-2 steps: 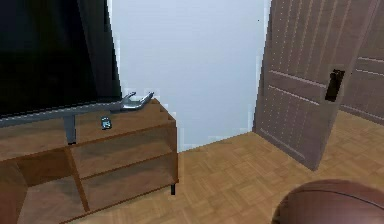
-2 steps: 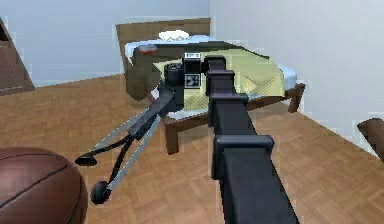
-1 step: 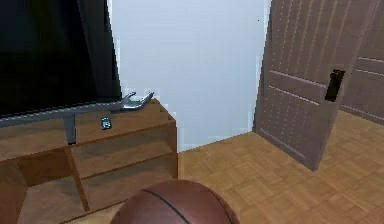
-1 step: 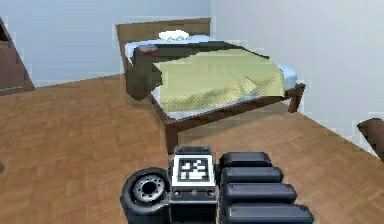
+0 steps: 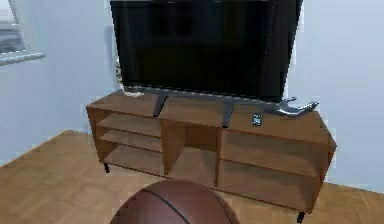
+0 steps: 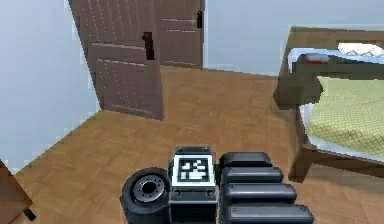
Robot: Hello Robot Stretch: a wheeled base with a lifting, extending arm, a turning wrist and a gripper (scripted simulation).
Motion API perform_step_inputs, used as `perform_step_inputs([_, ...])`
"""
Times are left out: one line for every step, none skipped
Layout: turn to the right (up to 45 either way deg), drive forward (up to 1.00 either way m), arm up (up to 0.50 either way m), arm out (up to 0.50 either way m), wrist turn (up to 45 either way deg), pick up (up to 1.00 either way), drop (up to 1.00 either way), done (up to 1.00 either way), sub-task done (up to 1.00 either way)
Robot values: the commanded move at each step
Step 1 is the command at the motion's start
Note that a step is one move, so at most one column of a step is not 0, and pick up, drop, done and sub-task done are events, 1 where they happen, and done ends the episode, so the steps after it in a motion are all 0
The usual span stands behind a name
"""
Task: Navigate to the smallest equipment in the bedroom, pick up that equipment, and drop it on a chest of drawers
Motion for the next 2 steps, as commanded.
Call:
perform_step_inputs([-45.0,0.00,0.00,0.00,0.0,0.00,0.00,0.00,0.00])
perform_step_inputs([-45.0,0.00,0.00,0.00,0.0,0.00,0.00,0.00,0.00])
